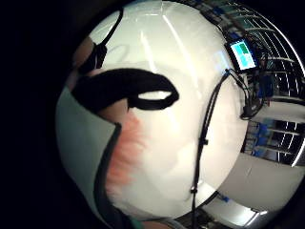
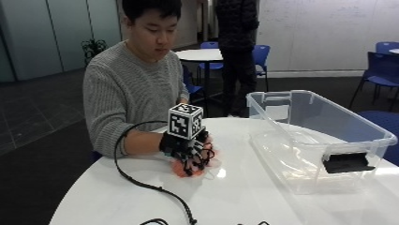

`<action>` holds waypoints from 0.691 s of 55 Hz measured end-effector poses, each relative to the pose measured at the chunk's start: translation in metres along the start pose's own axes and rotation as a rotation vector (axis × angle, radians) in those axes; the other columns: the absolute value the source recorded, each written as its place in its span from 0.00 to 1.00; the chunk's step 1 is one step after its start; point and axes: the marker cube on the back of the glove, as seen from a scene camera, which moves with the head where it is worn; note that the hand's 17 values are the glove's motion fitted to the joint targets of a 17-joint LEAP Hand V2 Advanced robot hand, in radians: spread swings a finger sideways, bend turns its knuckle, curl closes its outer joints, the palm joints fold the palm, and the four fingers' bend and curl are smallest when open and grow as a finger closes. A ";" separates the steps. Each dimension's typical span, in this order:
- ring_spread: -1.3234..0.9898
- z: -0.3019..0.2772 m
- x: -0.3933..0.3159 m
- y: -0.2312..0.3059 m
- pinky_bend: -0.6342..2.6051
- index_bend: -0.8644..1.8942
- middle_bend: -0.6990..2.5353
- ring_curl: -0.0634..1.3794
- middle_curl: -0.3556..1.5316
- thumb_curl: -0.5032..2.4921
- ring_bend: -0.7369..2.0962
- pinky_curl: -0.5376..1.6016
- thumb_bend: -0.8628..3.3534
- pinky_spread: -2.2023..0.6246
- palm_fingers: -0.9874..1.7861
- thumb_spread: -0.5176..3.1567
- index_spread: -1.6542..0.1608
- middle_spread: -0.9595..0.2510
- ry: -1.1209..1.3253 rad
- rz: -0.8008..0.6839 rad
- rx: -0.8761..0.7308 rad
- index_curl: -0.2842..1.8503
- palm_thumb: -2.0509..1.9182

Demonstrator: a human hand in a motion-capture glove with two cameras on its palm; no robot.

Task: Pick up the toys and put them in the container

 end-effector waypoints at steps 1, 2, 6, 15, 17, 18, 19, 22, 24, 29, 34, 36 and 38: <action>0.42 0.000 0.000 0.000 0.44 0.40 0.39 0.29 0.40 0.27 0.46 0.40 0.23 0.72 0.57 0.49 0.71 0.57 0.001 -0.001 0.006 0.27 0.60; 0.41 0.000 -0.001 0.000 0.44 0.40 0.39 0.30 0.41 0.28 0.47 0.41 0.23 0.72 0.58 0.49 0.71 0.57 0.002 -0.002 0.013 0.27 0.60; 0.39 0.000 -0.001 -0.001 0.45 0.40 0.40 0.31 0.42 0.29 0.49 0.41 0.24 0.70 0.59 0.49 0.71 0.56 0.001 -0.010 0.038 0.28 0.62; 0.37 -0.009 0.001 -0.004 0.46 0.39 0.40 0.34 0.44 0.31 0.52 0.41 0.24 0.68 0.62 0.48 0.70 0.54 -0.011 -0.045 0.091 0.30 0.64; 0.36 -0.018 0.002 -0.006 0.46 0.39 0.40 0.35 0.45 0.32 0.52 0.41 0.24 0.68 0.63 0.47 0.71 0.53 -0.030 -0.046 0.092 0.30 0.65; 0.36 -0.024 0.002 -0.007 0.47 0.39 0.40 0.35 0.45 0.32 0.52 0.41 0.24 0.67 0.64 0.47 0.71 0.53 -0.042 -0.046 0.094 0.30 0.65; 0.36 -0.031 0.003 -0.008 0.47 0.39 0.40 0.35 0.45 0.32 0.52 0.41 0.24 0.67 0.64 0.47 0.71 0.53 -0.054 -0.046 0.098 0.31 0.65; 0.36 -0.059 0.006 -0.011 0.47 0.39 0.40 0.36 0.46 0.33 0.52 0.42 0.24 0.67 0.65 0.46 0.71 0.52 -0.081 -0.047 0.134 0.32 0.66; 0.35 -0.081 0.008 -0.015 0.47 0.40 0.40 0.36 0.46 0.34 0.52 0.42 0.24 0.66 0.65 0.45 0.71 0.52 -0.094 -0.050 0.173 0.32 0.66; 0.35 -0.148 0.017 -0.027 0.48 0.40 0.40 0.37 0.48 0.35 0.52 0.42 0.23 0.66 0.64 0.44 0.71 0.51 -0.117 -0.057 0.288 0.34 0.67; 0.35 -0.214 0.012 -0.037 0.48 0.41 0.40 0.37 0.49 0.36 0.52 0.42 0.23 0.66 0.64 0.42 0.71 0.50 -0.116 -0.068 0.387 0.35 0.67; 0.35 -0.233 0.010 -0.043 0.49 0.41 0.39 0.37 0.49 0.37 0.52 0.42 0.23 0.66 0.64 0.42 0.71 0.50 -0.100 -0.078 0.413 0.36 0.67; 0.34 -0.247 0.007 -0.047 0.49 0.41 0.39 0.38 0.50 0.37 0.51 0.42 0.23 0.66 0.64 0.42 0.71 0.50 -0.084 -0.095 0.429 0.37 0.67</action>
